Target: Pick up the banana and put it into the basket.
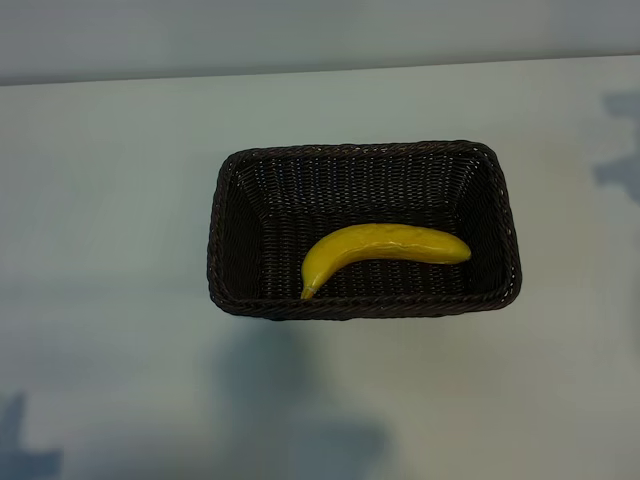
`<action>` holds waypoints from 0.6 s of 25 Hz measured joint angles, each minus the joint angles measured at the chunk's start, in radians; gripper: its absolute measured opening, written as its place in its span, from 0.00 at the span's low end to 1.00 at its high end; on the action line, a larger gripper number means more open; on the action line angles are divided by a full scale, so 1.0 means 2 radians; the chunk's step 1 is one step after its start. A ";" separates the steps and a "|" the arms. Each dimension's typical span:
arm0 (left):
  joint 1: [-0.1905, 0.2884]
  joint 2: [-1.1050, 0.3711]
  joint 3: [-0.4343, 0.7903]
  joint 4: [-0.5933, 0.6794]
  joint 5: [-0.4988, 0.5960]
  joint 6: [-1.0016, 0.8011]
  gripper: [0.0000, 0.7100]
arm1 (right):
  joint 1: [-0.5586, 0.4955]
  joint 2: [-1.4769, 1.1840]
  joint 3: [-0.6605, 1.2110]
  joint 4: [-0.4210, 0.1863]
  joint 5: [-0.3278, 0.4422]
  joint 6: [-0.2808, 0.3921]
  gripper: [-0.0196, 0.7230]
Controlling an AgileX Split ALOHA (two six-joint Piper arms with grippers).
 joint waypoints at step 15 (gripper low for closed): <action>0.000 0.000 0.000 0.000 0.000 0.000 0.70 | 0.000 -0.343 0.275 0.017 -0.028 0.000 0.82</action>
